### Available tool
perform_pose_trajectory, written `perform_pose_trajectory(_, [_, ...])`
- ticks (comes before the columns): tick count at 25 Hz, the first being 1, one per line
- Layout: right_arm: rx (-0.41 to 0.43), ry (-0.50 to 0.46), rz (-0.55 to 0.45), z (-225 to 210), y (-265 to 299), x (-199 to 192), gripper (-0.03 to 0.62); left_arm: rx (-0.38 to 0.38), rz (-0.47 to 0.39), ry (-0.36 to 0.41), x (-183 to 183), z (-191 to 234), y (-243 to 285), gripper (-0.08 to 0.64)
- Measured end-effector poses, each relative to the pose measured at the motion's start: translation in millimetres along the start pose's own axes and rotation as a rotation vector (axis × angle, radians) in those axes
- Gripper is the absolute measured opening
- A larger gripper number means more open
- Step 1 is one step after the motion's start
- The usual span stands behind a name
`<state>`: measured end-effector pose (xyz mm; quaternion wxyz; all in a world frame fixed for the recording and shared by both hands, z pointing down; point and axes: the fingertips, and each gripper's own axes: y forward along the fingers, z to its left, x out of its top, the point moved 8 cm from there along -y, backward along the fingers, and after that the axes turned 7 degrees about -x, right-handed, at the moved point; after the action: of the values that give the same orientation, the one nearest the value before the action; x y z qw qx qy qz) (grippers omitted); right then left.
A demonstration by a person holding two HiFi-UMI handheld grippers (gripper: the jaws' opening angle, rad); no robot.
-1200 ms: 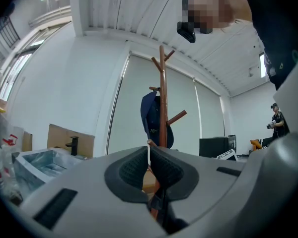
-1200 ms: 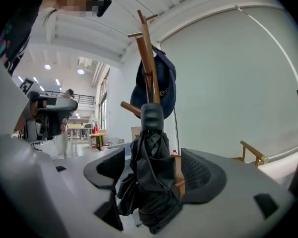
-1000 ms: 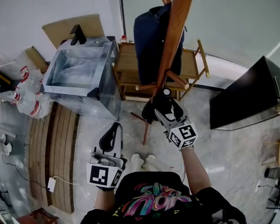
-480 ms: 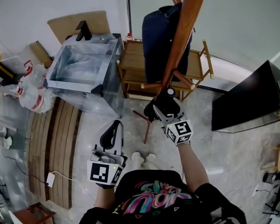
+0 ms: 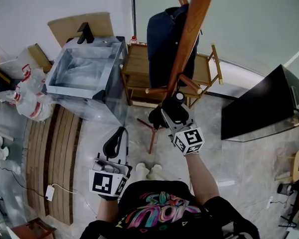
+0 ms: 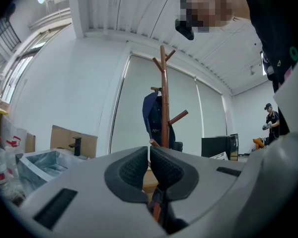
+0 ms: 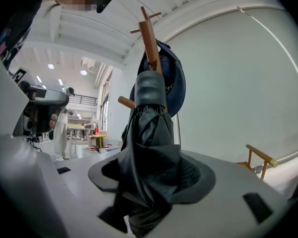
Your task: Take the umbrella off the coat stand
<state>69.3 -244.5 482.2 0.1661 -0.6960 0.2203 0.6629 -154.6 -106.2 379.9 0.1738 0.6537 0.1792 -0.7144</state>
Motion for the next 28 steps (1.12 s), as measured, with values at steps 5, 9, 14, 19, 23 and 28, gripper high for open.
perform_pose_trajectory(5, [-0.018,-0.006,0.011,2,-10,9,0.267,-0.016,-0.018,0.006,3,-2,0,0.034])
perform_pose_trajectory(9, [-0.019,-0.002,0.013,4,-20,16,0.267,-0.028,-0.013,0.011,5,-5,-1,0.034])
perform_pose_trajectory(14, [-0.019,0.008,0.004,8,-33,29,0.267,-0.038,-0.027,0.013,11,-10,-4,0.034])
perform_pose_trajectory(19, [-0.029,0.015,-0.017,10,-43,40,0.267,-0.060,-0.033,0.034,15,-15,-3,0.034])
perform_pose_trajectory(23, [-0.032,0.016,-0.037,14,-52,49,0.267,-0.075,-0.045,0.041,19,-18,-2,0.034])
perform_pose_trajectory(28, [-0.035,0.016,-0.060,18,-67,56,0.267,-0.102,-0.055,0.051,21,-22,-1,0.034])
